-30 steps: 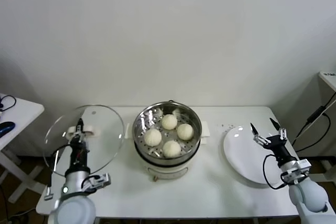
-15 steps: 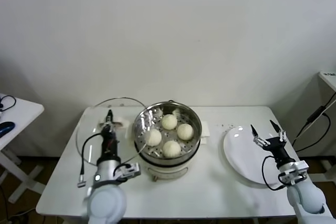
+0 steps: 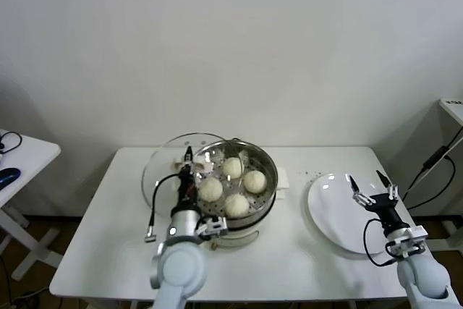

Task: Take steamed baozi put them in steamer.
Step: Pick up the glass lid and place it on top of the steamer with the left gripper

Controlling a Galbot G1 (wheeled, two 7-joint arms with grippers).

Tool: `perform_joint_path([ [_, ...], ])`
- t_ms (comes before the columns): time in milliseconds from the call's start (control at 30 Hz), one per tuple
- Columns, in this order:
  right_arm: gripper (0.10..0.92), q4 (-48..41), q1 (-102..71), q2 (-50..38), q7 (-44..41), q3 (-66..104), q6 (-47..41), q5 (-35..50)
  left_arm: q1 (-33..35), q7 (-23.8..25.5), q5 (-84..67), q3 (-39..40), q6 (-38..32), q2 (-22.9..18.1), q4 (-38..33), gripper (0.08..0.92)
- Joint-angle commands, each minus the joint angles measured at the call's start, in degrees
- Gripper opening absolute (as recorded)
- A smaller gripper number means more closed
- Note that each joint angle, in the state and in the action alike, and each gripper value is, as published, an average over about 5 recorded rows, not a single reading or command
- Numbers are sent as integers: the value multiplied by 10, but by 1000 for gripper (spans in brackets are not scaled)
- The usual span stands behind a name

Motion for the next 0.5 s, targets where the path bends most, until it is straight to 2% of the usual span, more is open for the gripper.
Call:
perform_joint_path([
  [33,823,-22,13,-15,11,-27,-1,9,-38,17,7,37,11,-9,54,152],
  [500,823,-34,29,-9,14,-49,0,1,-50,-6,25,76,19,-61,98,152],
])
